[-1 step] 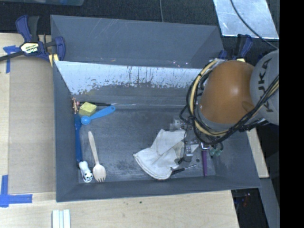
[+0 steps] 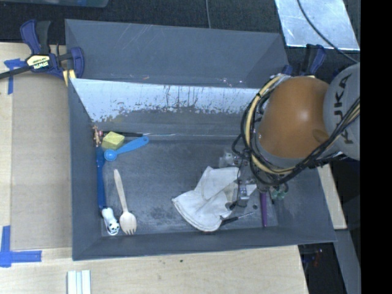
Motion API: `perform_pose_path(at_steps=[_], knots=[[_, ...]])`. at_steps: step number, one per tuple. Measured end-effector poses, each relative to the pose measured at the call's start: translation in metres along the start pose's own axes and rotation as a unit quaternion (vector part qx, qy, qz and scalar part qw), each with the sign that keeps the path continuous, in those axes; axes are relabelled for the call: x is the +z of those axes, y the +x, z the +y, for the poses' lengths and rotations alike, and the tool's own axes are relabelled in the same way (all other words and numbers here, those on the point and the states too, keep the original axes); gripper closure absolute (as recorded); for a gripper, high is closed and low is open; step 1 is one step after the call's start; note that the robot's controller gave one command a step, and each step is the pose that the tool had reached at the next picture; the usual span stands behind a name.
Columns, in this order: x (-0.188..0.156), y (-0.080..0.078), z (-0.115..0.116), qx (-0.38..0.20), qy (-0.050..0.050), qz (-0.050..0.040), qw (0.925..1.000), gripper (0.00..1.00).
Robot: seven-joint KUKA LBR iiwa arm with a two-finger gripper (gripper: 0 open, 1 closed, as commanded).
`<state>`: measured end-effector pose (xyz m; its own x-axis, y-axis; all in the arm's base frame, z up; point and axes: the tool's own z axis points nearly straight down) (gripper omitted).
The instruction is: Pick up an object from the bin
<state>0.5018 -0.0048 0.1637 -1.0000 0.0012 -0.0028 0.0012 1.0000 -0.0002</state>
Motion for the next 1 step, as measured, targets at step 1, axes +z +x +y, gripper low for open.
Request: perform_pose_path(at_steps=[1], knots=[[0.0896, -0.0647, 0.0203, -0.268, 0.0, -0.0014, 0.9634, 0.0]])
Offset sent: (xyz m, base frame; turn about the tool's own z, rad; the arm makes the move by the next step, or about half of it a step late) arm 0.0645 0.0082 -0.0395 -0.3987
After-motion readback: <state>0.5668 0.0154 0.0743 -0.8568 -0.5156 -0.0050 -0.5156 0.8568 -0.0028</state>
